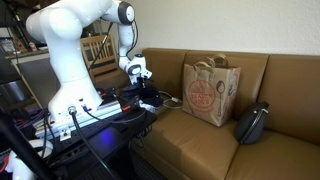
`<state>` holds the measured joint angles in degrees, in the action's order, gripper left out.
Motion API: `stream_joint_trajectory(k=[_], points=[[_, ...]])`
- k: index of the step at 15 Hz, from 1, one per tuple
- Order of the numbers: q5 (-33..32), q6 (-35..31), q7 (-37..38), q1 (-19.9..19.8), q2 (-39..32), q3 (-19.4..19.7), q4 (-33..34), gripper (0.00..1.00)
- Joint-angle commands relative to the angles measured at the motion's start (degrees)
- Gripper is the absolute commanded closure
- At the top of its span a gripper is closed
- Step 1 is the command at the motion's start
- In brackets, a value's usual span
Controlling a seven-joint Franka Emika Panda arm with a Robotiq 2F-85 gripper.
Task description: Place the white fabric and the black fabric in the bag
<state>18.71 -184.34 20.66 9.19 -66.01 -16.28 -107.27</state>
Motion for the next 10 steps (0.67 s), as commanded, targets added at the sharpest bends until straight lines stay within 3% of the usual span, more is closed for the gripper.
stream_joint_trajectory(k=[1, 5, 10], points=[[0.06, 6.47, -3.07, -12.12, 7.0, -8.33, -6.97, 1.0], [1.65, 8.04, -6.21, -24.92, 15.73, -16.97, -14.89, 1.0], [3.64, 2.44, -10.95, -45.82, 21.3, -36.65, -21.09, 1.0]])
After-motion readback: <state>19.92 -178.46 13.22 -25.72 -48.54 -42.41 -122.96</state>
